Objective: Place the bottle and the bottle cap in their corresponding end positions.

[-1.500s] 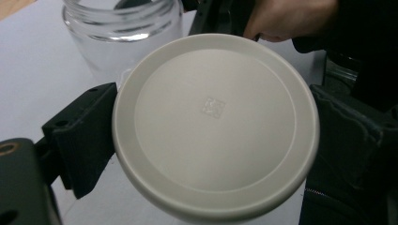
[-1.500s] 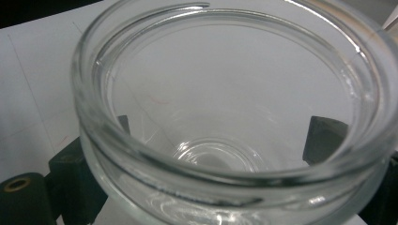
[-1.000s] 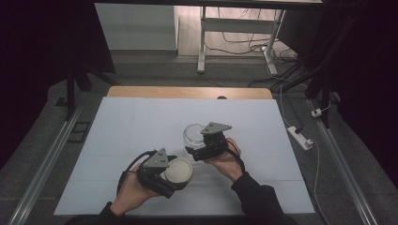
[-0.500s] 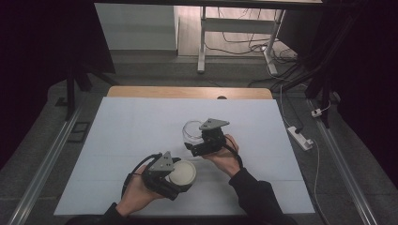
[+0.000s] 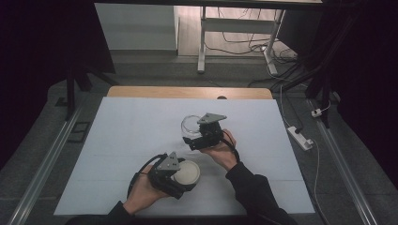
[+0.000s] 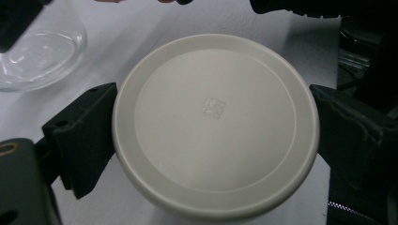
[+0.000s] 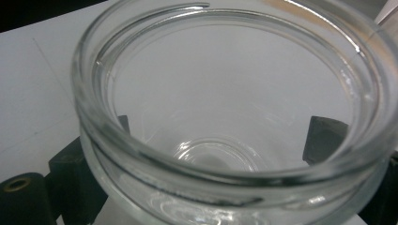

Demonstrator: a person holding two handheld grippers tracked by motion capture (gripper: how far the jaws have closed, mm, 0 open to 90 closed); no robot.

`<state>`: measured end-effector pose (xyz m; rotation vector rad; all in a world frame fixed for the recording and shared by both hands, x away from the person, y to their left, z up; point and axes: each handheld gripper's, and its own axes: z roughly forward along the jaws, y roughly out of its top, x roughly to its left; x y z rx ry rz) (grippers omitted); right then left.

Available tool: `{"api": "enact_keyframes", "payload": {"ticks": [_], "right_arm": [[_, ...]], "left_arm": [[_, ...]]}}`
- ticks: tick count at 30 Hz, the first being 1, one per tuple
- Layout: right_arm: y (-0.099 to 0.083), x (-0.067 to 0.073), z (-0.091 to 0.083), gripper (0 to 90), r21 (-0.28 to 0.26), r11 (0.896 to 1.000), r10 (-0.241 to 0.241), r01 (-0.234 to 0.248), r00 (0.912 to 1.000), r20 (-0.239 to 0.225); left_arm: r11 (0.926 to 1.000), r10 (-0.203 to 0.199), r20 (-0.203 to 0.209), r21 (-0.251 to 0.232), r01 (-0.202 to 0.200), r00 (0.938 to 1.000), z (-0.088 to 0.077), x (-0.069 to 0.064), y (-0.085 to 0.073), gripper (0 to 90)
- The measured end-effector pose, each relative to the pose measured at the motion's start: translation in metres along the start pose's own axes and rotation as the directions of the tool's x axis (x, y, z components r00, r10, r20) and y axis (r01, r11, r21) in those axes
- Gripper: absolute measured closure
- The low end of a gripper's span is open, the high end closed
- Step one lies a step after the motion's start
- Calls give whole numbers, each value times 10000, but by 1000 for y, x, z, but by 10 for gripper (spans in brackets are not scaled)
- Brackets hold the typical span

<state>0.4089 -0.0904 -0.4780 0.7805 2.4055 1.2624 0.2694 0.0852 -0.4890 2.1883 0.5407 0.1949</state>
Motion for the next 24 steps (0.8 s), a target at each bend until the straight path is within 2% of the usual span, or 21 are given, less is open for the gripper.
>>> {"api": "enact_keyframes", "payload": {"ticks": [16, 24], "right_arm": [[4, -18, 25, 62, 168, 9997, 166, -173, 9990, 412], [6, -26, 36, 62, 205, 9995, 207, -219, 9982, 571]], "left_arm": [[9998, -128, -428, 126, 134, 9990, 26, 13, -7, 80], [9992, -310, -610, 248, 325, 9977, 38, 18, -11, 80]]}}
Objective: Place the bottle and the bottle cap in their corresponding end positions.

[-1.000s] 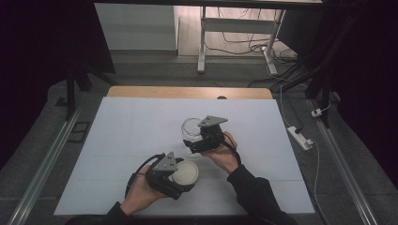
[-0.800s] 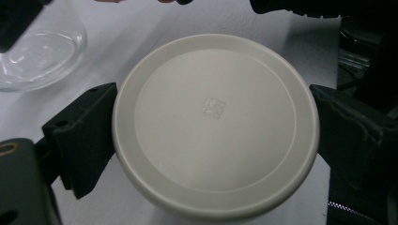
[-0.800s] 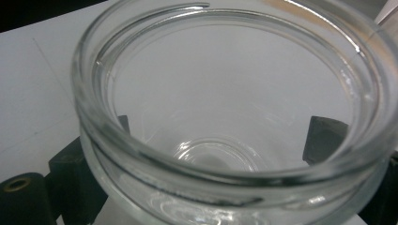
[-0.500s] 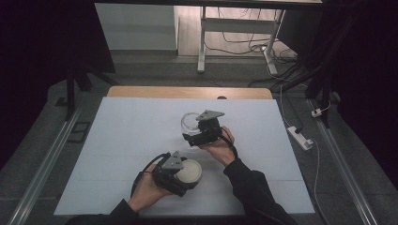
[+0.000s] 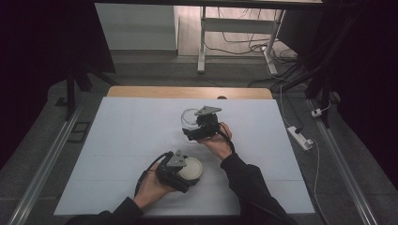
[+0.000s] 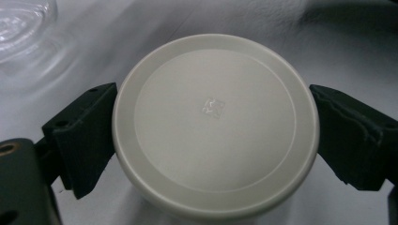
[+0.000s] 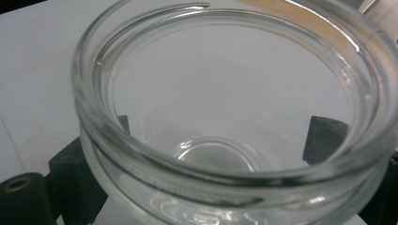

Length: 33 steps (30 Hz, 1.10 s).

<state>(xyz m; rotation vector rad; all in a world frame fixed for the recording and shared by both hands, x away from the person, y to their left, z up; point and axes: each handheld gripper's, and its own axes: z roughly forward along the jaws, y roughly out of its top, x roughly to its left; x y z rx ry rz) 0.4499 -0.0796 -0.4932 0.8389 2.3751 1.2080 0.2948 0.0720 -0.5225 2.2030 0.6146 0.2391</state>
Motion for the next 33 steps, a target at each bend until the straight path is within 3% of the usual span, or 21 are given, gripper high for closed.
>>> {"api": "enact_keyframes", "payload": {"ticks": [7, 17, 26, 33], "right_arm": [[-1, -4, 10, 62, 92, 10000, 30, -30, 10000, 56], [-4, -4, 20, 61, 178, 9998, 17, -17, 10000, 19], [-8, -4, 22, 60, 193, 9998, -9, 9, 10000, -2], [-8, -4, 22, 57, 302, 9995, 26, -27, 10000, 18]], "left_arm": [[9993, 64, -221, 378, -55, 9997, 10, 2, -1, 80], [9972, -223, -265, 701, 241, 9994, 20, 9, -4, 79], [9926, -60, -457, 1210, 115, 9989, 26, 9, -4, 78], [9907, -219, -291, 1336, 256, 9993, 27, 11, -4, 76]]}}
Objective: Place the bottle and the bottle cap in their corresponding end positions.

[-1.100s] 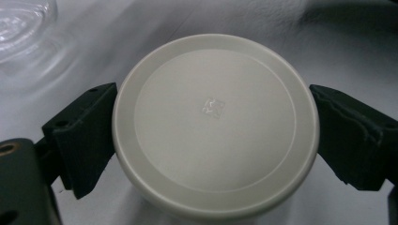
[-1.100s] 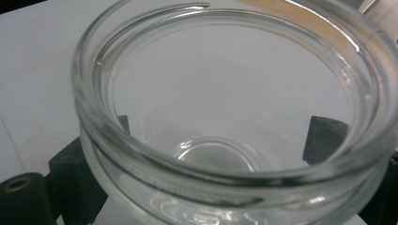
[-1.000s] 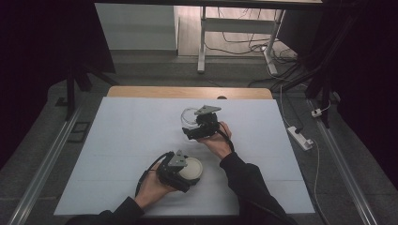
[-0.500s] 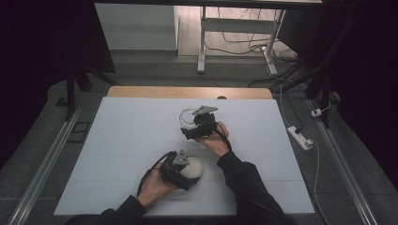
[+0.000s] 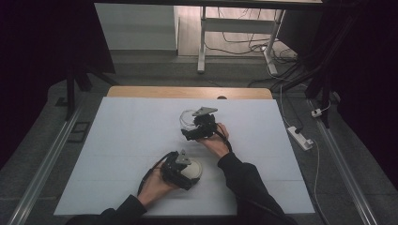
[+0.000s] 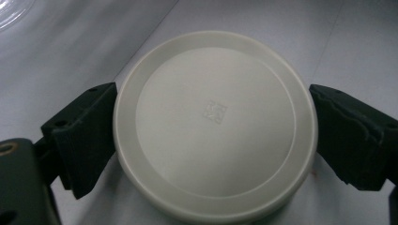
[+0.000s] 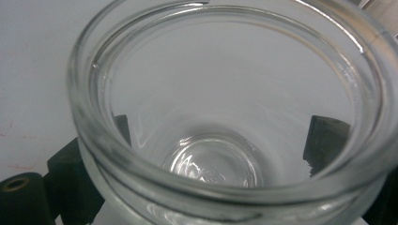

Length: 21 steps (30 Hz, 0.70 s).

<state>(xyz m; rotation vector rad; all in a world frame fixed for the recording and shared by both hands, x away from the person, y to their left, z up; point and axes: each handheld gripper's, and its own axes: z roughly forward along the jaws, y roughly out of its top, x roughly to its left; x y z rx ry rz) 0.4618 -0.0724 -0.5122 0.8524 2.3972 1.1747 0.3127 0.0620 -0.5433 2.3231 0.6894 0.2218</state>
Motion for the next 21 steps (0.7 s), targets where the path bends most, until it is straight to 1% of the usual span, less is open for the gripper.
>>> {"api": "enact_keyframes", "payload": {"ticks": [8, 14, 19, 21], "right_arm": [[1, 1, 0, 55, 105, 9999, 87, -87, 10000, 42], [1, 1, -1, 53, 163, 9998, 85, -85, 10000, 48], [1, -1, -5, 21, 213, 9996, 177, -173, 9996, -200], [1, -1, -8, 13, 181, 9996, 213, -209, 9995, -229]], "left_arm": [[10000, -55, 7, -7, 55, 10000, 0, 0, 0, 72], [10000, -59, 132, 8, 59, 9999, 0, 1, 0, 28], [9998, -176, 323, -130, 181, 9993, -2, 3, 0, 4], [9995, -244, 385, -176, 251, 9990, -3, 4, 0, 0]]}}
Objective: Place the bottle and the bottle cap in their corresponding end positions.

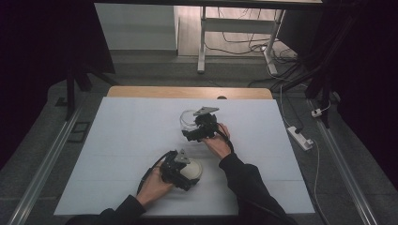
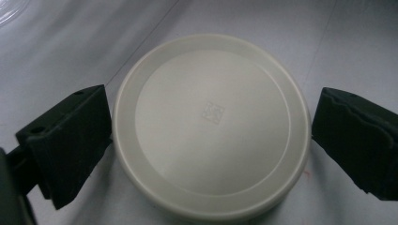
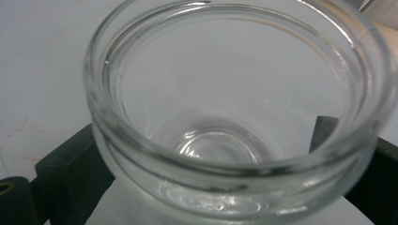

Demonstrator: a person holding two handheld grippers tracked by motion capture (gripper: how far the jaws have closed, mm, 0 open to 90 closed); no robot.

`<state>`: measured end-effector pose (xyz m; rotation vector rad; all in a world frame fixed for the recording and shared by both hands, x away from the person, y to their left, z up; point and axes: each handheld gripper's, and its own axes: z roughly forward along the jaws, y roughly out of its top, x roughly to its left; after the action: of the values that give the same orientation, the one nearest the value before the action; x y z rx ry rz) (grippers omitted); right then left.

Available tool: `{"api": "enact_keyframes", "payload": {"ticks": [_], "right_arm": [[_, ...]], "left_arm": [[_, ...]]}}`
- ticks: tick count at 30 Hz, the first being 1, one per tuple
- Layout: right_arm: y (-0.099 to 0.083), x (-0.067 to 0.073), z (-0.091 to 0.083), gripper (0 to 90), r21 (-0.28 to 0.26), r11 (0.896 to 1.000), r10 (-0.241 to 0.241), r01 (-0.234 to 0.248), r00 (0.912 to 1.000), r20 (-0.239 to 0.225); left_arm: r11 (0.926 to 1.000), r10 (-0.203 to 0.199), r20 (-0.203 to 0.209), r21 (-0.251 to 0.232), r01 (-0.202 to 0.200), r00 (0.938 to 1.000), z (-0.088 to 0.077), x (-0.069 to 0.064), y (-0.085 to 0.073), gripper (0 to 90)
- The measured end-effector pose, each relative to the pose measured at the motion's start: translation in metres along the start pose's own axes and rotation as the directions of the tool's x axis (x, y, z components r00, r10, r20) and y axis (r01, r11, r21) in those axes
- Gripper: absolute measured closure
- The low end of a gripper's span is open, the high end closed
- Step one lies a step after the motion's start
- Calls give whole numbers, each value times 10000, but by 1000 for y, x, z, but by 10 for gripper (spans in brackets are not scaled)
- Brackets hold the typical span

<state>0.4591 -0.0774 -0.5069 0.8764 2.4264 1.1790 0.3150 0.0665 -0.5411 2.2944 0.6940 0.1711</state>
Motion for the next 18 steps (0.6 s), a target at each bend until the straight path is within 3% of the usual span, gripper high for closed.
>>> {"api": "enact_keyframes", "payload": {"ticks": [5, 18], "right_arm": [[0, 0, -5, 0, 15, 10000, -2, 2, 10000, -49], [-6, 5, -13, 0, 138, 9999, 54, -54, 10000, -10]], "left_arm": [[9994, -196, 110, -276, 199, 9997, -8, 2, 0, 0], [9987, -442, 455, -237, 454, 9980, -23, 4, -7, 0]]}}
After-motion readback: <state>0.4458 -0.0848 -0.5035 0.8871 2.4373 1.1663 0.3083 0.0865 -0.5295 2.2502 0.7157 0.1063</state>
